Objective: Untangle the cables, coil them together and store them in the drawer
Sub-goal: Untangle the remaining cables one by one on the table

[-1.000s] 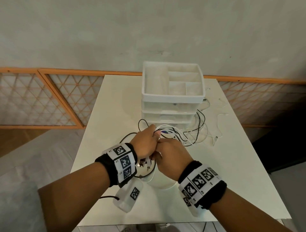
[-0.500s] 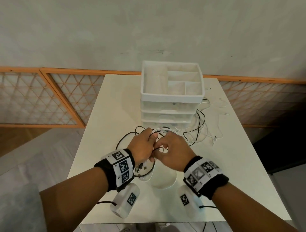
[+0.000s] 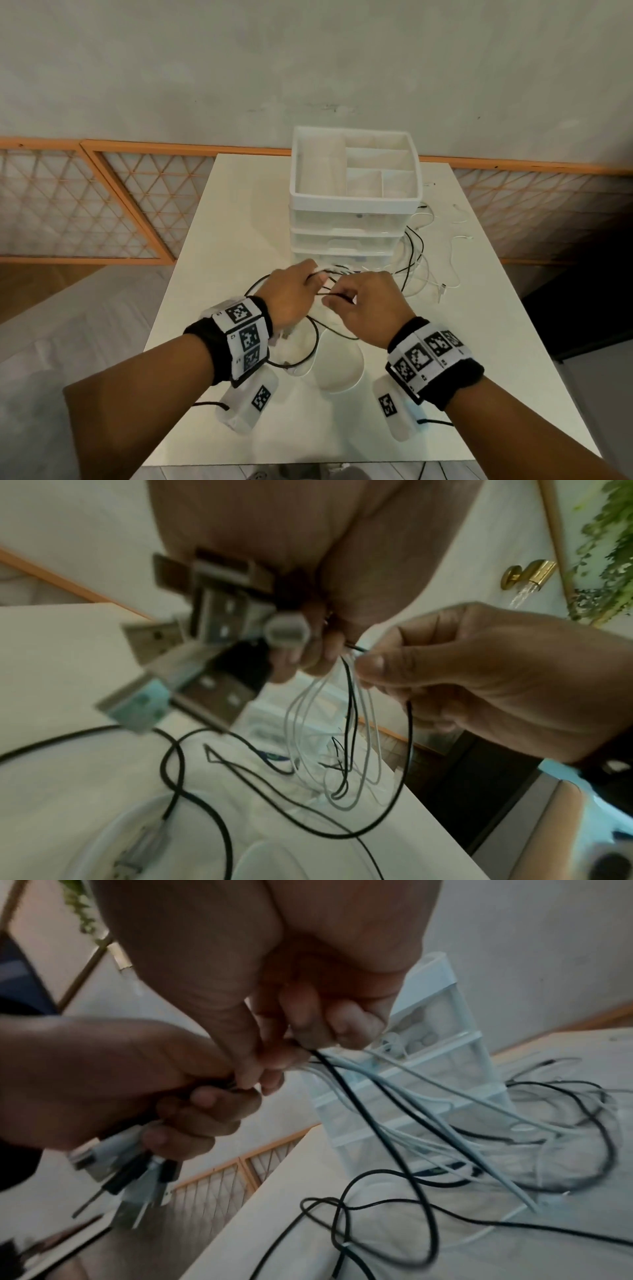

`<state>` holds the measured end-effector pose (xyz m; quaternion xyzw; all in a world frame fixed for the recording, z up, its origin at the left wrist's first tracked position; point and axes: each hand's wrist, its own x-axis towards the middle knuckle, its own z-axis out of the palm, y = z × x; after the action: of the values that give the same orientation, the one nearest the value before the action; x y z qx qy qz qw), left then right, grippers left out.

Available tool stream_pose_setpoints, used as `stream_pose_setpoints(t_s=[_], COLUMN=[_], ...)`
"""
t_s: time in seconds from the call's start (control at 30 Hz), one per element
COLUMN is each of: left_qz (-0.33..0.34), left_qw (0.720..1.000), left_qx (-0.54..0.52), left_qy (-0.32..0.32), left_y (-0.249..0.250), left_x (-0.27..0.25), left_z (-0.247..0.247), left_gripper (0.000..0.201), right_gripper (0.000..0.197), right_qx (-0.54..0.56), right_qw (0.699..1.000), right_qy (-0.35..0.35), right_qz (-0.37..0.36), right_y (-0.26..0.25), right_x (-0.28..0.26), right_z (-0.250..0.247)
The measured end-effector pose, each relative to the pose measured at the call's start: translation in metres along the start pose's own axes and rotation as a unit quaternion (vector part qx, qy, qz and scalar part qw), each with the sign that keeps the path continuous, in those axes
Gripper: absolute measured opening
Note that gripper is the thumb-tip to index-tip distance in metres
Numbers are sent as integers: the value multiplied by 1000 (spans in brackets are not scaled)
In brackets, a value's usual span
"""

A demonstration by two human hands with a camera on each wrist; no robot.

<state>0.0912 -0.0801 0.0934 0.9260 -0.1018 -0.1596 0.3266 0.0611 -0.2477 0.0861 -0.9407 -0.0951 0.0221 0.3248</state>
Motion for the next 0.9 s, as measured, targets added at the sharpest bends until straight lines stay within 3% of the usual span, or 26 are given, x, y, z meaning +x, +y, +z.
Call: stream_pose_setpoints(t_s=[0.1,0.2,0.27,0.33,0.47,0.63,0.9], left_qz=[-1,22,41,32,-30,-66,-69], left_qw=[996,986,993,994,987,990,991], left_qx=[-52,-122,-42,64,155,128,38], left_qy=[76,110,105,80,35,0,103], left_y=[3,-1,-6,-14,-30,-36,-35], left_x=[2,3,5,7,10,3,8], left_z=[-36,-74,-84,-82,-66,-56,-59], left_gripper=[42,45,43,43,55,60,61], right_gripper=[24,33,39,37,45,46,40], right_qx=[-29,-118,-101,-41,16,80,132], right_qw=[996,967,953,948,957,955,943], right_qy=[-18,-97,-101,-36,115,227,298], right_qz=[85,203,267,314,267,172,66], right_y=[27,74,96,107,106,81,79], right_x=[-4,-8,-7,0,22,44,53], right_z=[-14,-25,-36,-54,-98,-140,-147])
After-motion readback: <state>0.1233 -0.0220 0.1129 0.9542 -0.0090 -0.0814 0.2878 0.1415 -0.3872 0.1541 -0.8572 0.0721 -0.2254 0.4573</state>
